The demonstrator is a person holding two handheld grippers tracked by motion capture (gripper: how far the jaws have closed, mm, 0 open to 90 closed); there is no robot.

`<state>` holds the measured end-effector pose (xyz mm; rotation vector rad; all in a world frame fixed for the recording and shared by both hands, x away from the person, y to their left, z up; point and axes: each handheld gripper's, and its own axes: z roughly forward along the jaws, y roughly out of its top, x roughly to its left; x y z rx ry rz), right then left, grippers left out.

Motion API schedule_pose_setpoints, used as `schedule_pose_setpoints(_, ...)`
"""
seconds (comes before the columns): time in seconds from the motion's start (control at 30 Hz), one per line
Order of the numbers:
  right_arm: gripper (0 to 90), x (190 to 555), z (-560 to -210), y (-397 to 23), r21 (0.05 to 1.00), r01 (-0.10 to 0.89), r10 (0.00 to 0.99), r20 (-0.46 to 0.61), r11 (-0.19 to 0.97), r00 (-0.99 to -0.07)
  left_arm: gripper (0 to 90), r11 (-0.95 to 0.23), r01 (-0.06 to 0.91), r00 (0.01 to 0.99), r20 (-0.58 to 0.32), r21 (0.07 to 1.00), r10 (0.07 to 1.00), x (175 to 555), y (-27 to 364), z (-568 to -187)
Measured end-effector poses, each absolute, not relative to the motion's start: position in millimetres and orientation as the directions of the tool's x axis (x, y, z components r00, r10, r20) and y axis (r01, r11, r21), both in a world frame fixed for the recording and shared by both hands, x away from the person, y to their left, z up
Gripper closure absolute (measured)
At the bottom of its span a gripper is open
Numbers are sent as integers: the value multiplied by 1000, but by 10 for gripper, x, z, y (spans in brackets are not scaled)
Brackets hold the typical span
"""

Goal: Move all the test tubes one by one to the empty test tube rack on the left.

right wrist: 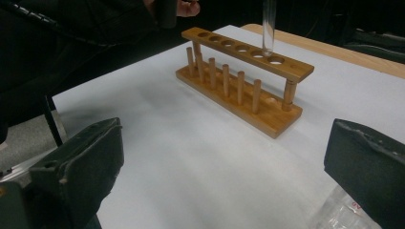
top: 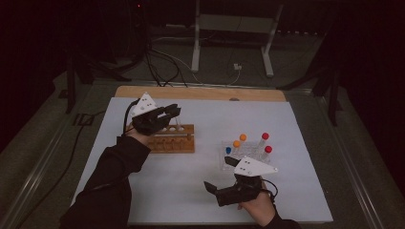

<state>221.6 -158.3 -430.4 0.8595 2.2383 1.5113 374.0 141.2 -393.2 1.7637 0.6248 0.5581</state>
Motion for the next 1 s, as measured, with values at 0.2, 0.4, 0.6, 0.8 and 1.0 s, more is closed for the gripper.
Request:
schedule_pose_setpoints(0.2,0,2220,-4304,-1600,916,307,632,78,260,-771,777,-236,151,728,53,960,683,3837,1349,-4063)
schedule_pose_setpoints(0.4,0,2219,-4312,-1602,918,293,617,73,265,-784,776,-196,194,726,-6,961,688,3888,1349,-4228)
schedule_pose_setpoints(0.6,0,2217,-4328,-1589,916,277,622,39,291,-782,777,-202,204,724,-9,958,689,3893,1318,-4370)
schedule_pose_setpoints(0.8,0,2206,-4341,-1591,919,262,624,23,294,-781,777,-197,209,721,-14,958,693,3901,1305,-4486)
schedule_pose_setpoints(1.0,0,2189,-4345,-1586,924,237,617,3,298,-787,777,-220,211,712,5,952,702,3901,1264,-4632)
